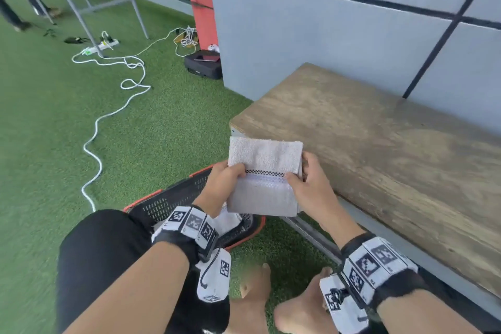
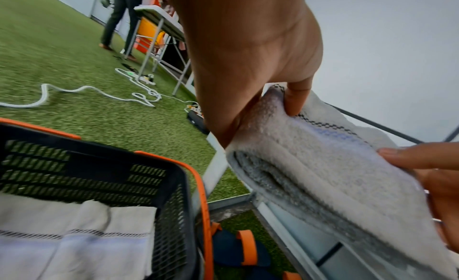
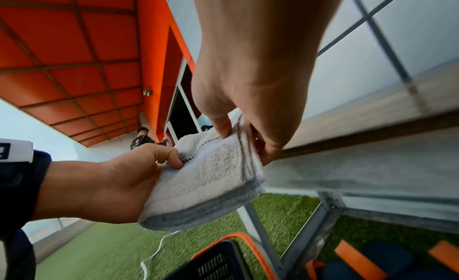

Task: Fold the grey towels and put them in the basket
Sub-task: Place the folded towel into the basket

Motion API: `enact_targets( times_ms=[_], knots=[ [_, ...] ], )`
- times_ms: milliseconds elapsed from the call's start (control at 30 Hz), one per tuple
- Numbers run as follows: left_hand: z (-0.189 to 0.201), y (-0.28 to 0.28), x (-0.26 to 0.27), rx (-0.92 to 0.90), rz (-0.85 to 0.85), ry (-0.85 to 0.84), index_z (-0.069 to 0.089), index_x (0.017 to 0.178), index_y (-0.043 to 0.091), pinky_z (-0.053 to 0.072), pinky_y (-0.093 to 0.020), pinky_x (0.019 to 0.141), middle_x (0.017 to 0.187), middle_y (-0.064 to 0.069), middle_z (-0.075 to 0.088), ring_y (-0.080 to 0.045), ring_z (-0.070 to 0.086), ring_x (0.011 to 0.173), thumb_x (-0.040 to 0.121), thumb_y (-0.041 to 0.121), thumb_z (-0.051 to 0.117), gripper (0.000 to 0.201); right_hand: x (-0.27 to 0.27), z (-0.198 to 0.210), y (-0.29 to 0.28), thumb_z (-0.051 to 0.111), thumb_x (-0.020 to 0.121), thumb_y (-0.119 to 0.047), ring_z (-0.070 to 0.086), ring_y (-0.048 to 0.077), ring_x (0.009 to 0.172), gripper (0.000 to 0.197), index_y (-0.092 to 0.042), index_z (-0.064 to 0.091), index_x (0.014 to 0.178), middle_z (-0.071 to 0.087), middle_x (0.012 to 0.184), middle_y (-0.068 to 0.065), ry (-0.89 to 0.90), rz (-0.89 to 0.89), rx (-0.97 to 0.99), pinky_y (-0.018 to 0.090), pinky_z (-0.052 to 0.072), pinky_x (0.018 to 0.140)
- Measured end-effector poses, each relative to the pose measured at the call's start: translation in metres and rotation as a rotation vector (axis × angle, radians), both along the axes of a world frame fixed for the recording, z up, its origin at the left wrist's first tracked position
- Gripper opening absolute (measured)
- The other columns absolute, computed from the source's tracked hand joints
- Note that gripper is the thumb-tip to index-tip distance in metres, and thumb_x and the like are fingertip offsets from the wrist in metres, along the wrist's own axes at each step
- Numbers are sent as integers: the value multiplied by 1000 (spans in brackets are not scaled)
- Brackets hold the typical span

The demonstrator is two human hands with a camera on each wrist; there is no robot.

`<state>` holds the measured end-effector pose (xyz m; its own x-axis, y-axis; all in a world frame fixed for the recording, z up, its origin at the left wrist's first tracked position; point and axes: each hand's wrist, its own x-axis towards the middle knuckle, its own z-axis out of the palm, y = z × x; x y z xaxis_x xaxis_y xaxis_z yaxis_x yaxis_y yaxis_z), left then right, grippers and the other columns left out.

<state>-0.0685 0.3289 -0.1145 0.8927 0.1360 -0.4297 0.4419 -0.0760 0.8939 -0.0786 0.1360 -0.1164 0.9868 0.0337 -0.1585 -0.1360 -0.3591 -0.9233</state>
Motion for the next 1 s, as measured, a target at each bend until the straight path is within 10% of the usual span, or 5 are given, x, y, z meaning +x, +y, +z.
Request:
enact_targets(
  times_ms=[200,400,600,900,1000],
  knots=[
    [-57,45,-10,132,41,335,68,106,11,53,-36,74,96,-9,63,-28,58,80,74,31,59,39,18,-51,49,63,96,-19,64,14,108,50,-25,37,139,63,121,-3,99,163,-71,37,50,93],
    [-121,70,-9,236,51,518,58,84,9,54,-37,73,82,-12,57,-26,56,80,91,15,56,9,35,-103,87,60,97,-16,62,19,81,42,-26,30,125,62,101,4,179,274,-196,39,48,75],
    [-180,94,16,378,103,550,55,125,-4,57,-46,90,118,-21,65,-39,65,110,91,16,58,40,64,-148,122,55,97,-11,49,19,62,36,-25,22,105,51,81,4,197,375,-306,36,35,59],
    [-254,133,25,479,152,690,48,127,-6,55,-39,80,123,-21,64,-34,64,111,88,14,57,44,93,-217,168,46,99,-8,49,14,73,18,-21,44,110,53,103,3,387,592,-386,27,33,55],
    [-256,150,22,556,187,808,32,139,-7,49,-39,102,141,-22,50,-34,53,128,97,9,50,49,90,-233,192,49,98,-9,56,20,96,23,-22,47,118,54,117,3,443,676,-366,32,46,72]
  ],
)
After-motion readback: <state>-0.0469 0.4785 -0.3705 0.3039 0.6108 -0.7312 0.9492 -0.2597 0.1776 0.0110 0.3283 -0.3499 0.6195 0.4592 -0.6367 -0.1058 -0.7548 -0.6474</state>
